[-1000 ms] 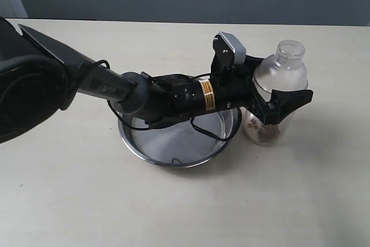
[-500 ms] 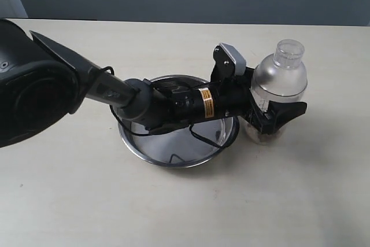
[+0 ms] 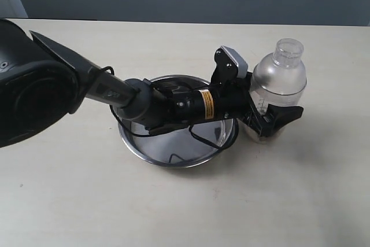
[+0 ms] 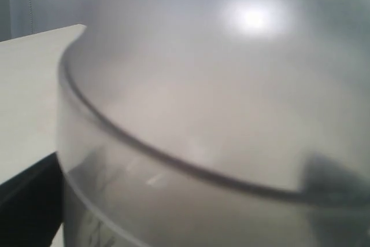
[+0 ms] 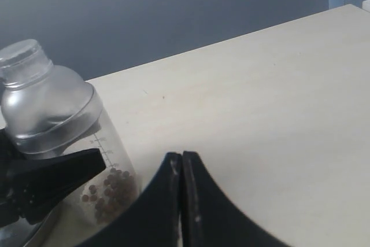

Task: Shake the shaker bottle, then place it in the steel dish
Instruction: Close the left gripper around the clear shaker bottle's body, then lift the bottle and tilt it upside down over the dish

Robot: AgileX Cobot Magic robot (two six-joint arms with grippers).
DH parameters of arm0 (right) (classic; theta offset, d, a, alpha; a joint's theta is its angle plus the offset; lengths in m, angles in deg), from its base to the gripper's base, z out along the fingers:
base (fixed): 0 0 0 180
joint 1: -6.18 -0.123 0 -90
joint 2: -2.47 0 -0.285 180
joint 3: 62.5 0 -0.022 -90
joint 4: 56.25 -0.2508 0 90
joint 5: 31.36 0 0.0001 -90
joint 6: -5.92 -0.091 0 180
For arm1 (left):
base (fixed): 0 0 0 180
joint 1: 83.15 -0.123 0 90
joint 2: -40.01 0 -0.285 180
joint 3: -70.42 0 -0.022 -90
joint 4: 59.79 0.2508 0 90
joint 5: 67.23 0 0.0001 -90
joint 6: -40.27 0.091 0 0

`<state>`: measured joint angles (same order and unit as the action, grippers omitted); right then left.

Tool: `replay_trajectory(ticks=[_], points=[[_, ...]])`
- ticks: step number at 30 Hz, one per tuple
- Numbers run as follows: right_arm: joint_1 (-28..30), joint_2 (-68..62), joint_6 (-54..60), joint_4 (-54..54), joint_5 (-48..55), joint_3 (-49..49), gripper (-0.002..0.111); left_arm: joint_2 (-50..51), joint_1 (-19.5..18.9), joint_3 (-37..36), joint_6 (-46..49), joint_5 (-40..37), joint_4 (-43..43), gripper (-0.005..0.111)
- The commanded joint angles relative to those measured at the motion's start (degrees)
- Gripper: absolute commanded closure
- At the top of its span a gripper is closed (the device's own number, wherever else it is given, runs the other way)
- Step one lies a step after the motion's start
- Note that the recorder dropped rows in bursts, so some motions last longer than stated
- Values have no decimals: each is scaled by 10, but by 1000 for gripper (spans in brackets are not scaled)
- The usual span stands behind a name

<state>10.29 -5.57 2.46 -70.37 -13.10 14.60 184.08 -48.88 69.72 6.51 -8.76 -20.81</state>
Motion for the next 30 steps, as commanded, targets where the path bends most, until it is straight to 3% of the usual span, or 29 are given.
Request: replay_trajectory(ticks=[1,5,9,13,30], points=[[-1,3,2,2,-6,1,109,4,2,1,1,-6,-12,10],[-1,3,2,2,-6,1,109,4,2,1,-3,-9,-13,39],[-1,3,2,2,-6,1,109,4,2,1,-7,-7,-27,80],[-1,3,2,2,-6,1,109,4,2,1,-7,-7,-14,103],[-1,3,2,2,-6,1,109,3,2,1,-59,-49,-19,106]])
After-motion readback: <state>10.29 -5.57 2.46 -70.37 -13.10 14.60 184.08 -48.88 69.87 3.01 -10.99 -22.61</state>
